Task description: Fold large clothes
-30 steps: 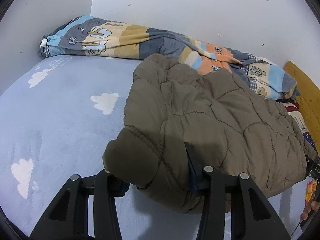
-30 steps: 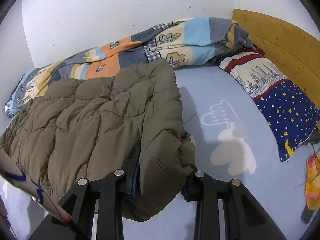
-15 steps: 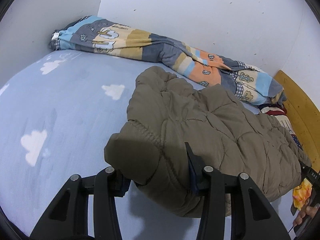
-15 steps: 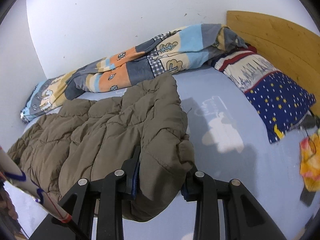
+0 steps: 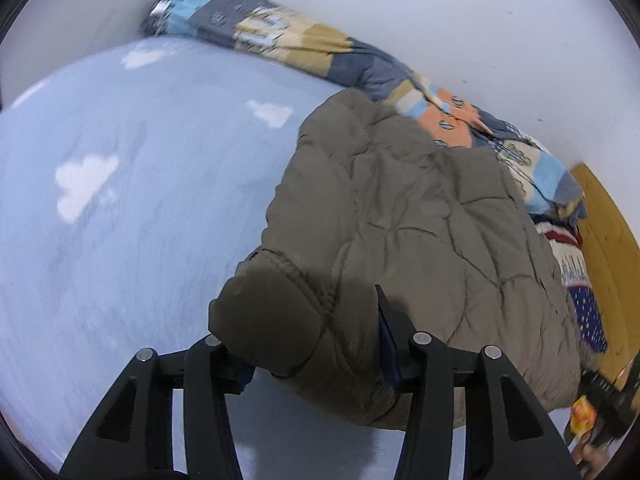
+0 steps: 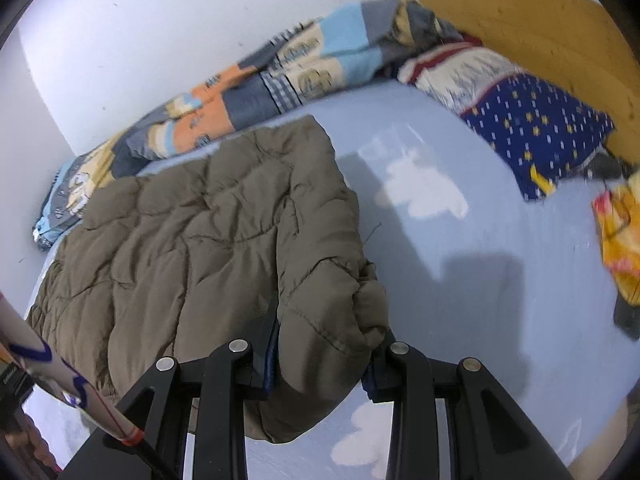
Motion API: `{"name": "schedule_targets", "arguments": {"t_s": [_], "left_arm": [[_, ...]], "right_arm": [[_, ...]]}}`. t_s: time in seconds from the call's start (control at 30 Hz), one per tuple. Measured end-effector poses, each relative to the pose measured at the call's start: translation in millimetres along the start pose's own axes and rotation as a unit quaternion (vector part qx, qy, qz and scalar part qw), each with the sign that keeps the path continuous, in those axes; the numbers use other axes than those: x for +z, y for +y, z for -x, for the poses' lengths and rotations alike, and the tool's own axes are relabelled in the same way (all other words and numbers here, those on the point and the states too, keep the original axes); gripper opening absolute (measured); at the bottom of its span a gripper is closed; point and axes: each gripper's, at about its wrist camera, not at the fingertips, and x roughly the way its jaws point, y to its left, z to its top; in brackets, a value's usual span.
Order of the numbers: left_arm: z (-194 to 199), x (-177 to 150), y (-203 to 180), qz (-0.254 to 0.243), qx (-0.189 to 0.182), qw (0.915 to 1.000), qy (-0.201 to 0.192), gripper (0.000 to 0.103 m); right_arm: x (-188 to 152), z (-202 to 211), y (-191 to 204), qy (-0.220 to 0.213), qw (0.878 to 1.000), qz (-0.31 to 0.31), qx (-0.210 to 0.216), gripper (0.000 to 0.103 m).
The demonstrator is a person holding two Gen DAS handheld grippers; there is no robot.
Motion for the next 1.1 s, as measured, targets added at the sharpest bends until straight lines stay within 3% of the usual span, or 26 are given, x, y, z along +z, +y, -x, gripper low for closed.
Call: {"name": "schedule_targets", "arguments": {"t_s": [0.13,0.2,0.27,0.37,0.43,0.5,0.63,0.77,0.9,0.97,1.1], "left_arm": [[-10.3,-8.6,15.3,0.042,0.009,0.9990,0.012,0.061],[-13.7,-11.6,25.9,0.068,0.021,0.9972,0.022,0.077],[-13.3,-14.5,41.1,0.107,0.004,0.9937,0.034,0.078],[-7.1,-15.9,59.2,0.155,-0.032,0.9863,0.046,0.078],[0.4,-15.5,64.5,0.169,-0.042,0.9838,0.045,0.078],[13.2,-14.8,67.4,0.171,-0.028,0.9844,0.027,0.078],[41.9,-7.5,70.4,0.170,0.016,0.9847,-0.035,0.078],[58.9,0.3,42.8,0.100,0.027,0.9914,-0.080,0.078],[60.3,-5.5,-24.1,-0.035,0.003,0.9950,-0.094,0.078],[54.6,-11.6,-58.8,-0.100,-0.015,0.9911,-0.087,0.078],[29.8,-25.1,-126.5,-0.213,-0.047,0.9739,-0.062,0.078]], "right_arm": [[-10.7,-18.8,-8.3,0.029,0.999,-0.018,-0.010,0.036],[-18.6,-28.0,-16.1,0.045,0.998,-0.038,-0.009,0.042],[-24.7,-31.0,-28.5,0.059,0.996,-0.072,0.006,0.045],[-32.6,-21.6,-48.0,0.066,0.988,-0.132,0.039,0.063],[-39.2,-10.3,-62.1,0.062,0.982,-0.168,0.060,0.065],[-43.0,3.6,-69.7,0.051,0.980,-0.181,0.061,0.065],[-39.2,35.4,-72.3,0.006,0.986,-0.163,0.018,0.065],[-27.0,59.1,-51.7,-0.048,0.993,-0.109,0.022,0.065],[-18.1,58.9,4.4,-0.065,0.997,-0.002,0.047,0.065],[-16.5,50.6,29.9,-0.058,0.996,0.040,0.060,0.065],[-8.8,25.2,79.1,-0.046,0.991,0.104,0.066,0.065]]}}
